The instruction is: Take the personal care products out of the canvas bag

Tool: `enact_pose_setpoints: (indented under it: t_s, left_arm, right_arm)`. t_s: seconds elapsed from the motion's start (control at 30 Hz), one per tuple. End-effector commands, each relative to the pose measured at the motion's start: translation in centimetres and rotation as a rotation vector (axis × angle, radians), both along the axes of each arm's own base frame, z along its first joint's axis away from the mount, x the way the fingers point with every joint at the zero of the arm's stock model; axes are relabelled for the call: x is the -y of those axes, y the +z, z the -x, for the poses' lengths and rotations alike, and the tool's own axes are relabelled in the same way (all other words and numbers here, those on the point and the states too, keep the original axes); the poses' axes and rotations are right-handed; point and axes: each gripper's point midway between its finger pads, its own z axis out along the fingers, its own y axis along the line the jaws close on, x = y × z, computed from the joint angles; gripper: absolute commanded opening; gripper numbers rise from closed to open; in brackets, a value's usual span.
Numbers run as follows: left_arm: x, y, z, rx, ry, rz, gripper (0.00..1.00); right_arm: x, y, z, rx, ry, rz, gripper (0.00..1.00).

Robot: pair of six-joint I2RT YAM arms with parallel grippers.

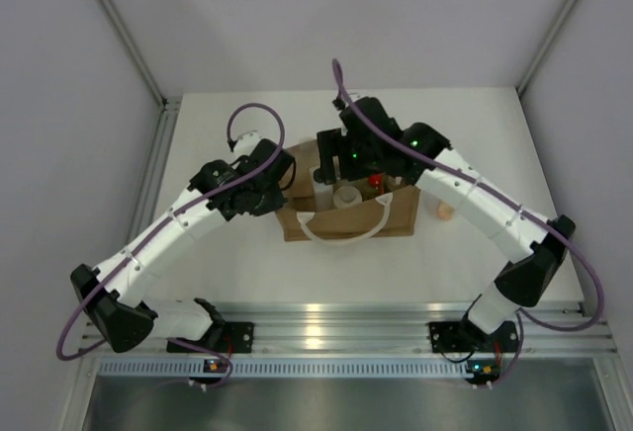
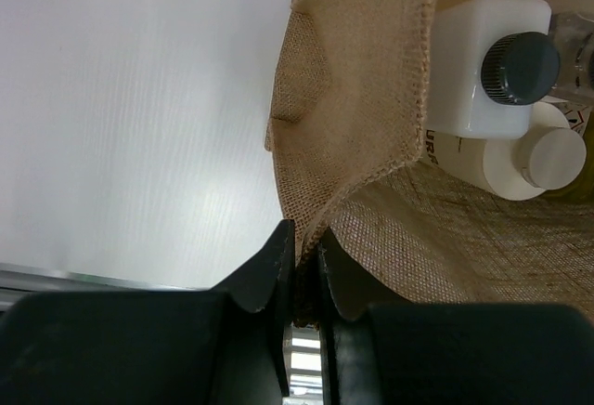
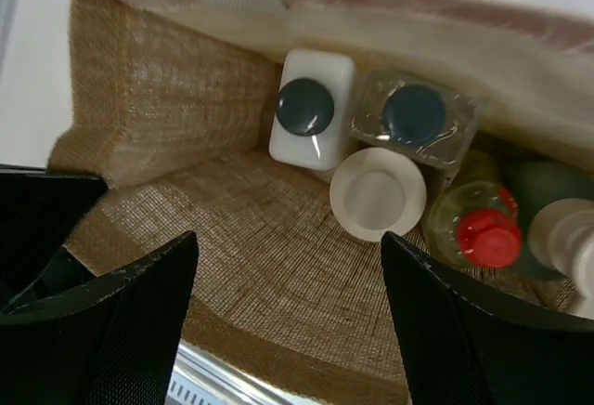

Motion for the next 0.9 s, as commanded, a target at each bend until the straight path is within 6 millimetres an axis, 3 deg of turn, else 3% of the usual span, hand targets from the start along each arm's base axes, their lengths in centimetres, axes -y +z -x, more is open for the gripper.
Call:
enact_pose_setpoints:
  t_s: [0.0, 0.27, 0.37, 0.67, 0.87]
  left_arm:
    - [-1.0, -0.9, 0.6, -0.011, 0.042, -0.012, 0.00]
    - [-1.6, -3.2, 2.1, -0.060, 0.065, -0.006, 0.00]
    - [-1.5, -3.6, 2.1, -0.067, 0.063, -0.009, 0.00]
    - [-1.6, -4.8, 2.4, -0.091, 0.064, -0.011, 0.00]
    - [-1.5, -4.4, 2.2, -0.079, 0.061, -0.008, 0.00]
  right_arm:
    - [-1.0, -1.0, 1.4, -0.036, 0.013, 0.074, 0.77]
    - [-4.4, -4.0, -2.7, 0.023, 0.032, 0.212, 0.77]
    - [-4.7, -5.3, -4.1, 0.038, 0.035, 0.267, 0.78]
    - [-5.3, -9.6, -5.6, 0.003, 0.105, 0.352, 0.79]
    - [-5.4, -11.2, -6.1, -0.022, 0.105, 0.351, 0.76]
